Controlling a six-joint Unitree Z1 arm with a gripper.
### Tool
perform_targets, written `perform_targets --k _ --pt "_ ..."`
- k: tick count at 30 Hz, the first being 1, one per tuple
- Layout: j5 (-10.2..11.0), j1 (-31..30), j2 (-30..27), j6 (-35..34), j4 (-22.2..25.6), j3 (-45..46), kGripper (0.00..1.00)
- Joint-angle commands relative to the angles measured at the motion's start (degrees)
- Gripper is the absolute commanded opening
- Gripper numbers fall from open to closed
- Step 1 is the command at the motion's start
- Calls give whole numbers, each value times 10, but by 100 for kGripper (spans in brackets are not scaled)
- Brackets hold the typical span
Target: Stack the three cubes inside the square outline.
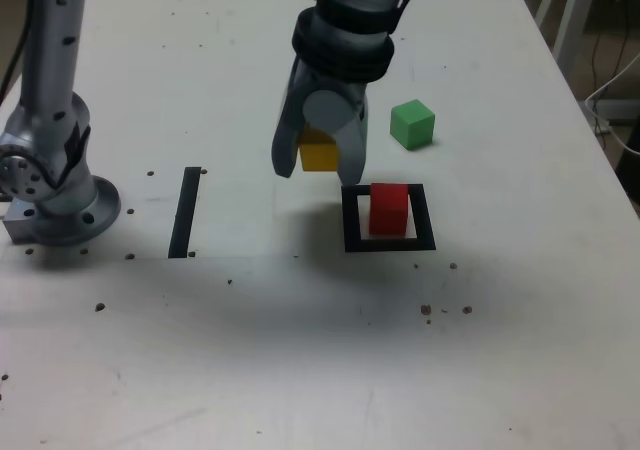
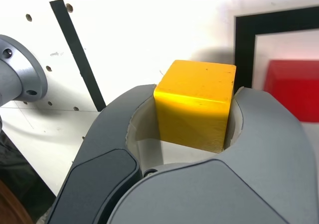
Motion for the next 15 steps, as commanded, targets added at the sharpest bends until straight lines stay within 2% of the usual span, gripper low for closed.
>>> perform_targets --k 1,15 --pt "4 -15 12 2 17 -25 29" --pt "10 -55 74 21 58 -129 29"
